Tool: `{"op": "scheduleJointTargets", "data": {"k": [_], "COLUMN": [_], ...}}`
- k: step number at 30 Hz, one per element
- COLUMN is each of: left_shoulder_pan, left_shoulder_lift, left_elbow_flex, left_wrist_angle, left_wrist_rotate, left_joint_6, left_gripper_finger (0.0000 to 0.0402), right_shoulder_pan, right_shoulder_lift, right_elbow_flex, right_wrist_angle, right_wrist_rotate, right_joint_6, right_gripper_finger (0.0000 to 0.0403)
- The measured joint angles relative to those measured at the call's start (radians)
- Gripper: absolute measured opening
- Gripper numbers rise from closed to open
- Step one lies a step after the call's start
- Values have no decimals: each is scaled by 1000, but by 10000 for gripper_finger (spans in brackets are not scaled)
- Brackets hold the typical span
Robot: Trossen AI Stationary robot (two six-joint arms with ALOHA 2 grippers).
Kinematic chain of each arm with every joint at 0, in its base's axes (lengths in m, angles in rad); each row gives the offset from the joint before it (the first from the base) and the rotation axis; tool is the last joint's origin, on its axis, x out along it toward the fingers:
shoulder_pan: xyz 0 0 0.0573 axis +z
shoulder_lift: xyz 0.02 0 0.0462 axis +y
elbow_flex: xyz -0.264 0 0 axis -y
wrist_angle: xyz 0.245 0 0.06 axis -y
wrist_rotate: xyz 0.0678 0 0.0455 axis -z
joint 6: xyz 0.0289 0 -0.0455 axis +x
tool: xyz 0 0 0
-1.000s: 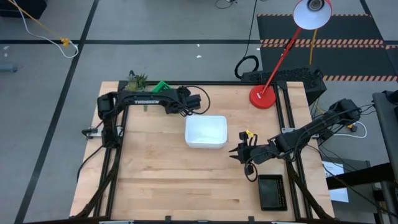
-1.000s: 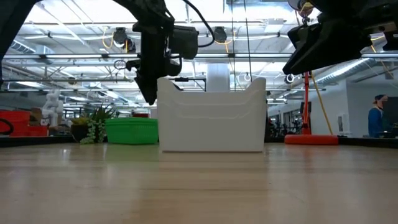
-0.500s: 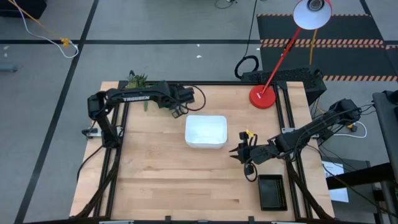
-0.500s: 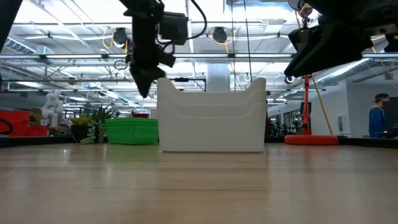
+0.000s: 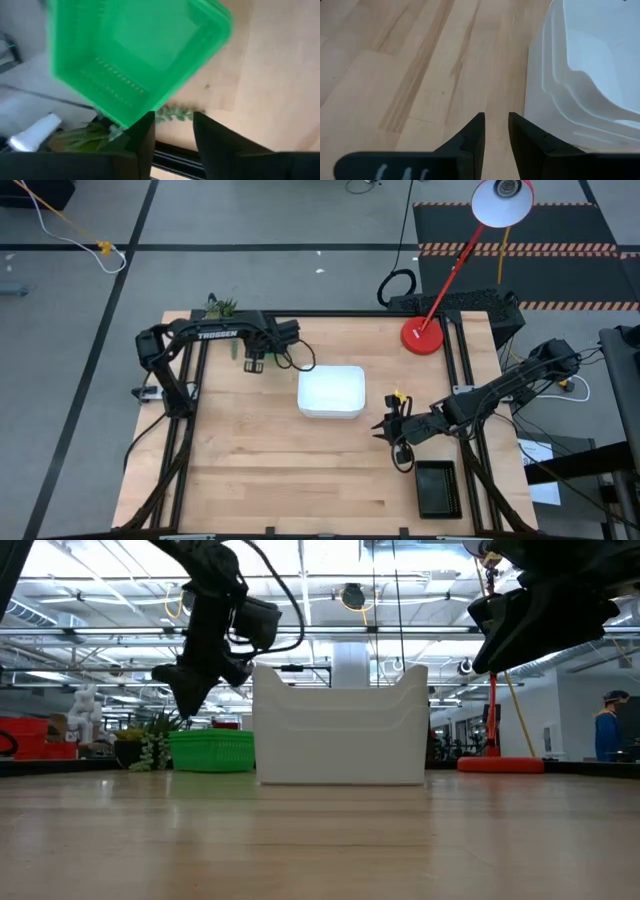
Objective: Stack baskets by color
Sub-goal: Stack the bottom green bin on top of the top green bins
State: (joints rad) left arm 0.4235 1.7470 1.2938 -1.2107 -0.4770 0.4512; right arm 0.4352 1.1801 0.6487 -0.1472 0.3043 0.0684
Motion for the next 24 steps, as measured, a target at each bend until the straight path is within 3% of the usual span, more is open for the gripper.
{"op": "scheduleJointTargets", "data": {"k": [6,11,15,20,24], "left_shoulder_pan": [32,67,105,158,173], "left_shoulder_lift": [0,0,0,0,0], "left_elbow_flex": [-45,-57,-57,-58,-58], "left_wrist_angle": [57,119,176,167,159], "left_wrist_rotate": [64,109,122,228,255], "left_joint_6": [144,278,337,360,350], "left_gripper_finger": [175,183,167,125,98], "right_shoulder_pan": [12,13,13,13,13], "right_shoulder_lift": [0,0,0,0,0], "right_elbow_flex": [0,0,0,0,0], "right_wrist_angle": [0,0,0,0,0], "right_wrist_rotate": [4,5,5,5,5], "right_joint_6": [-1,-3,-4,-2,-2], "right_gripper_finger": [77,77,77,77,77]}}
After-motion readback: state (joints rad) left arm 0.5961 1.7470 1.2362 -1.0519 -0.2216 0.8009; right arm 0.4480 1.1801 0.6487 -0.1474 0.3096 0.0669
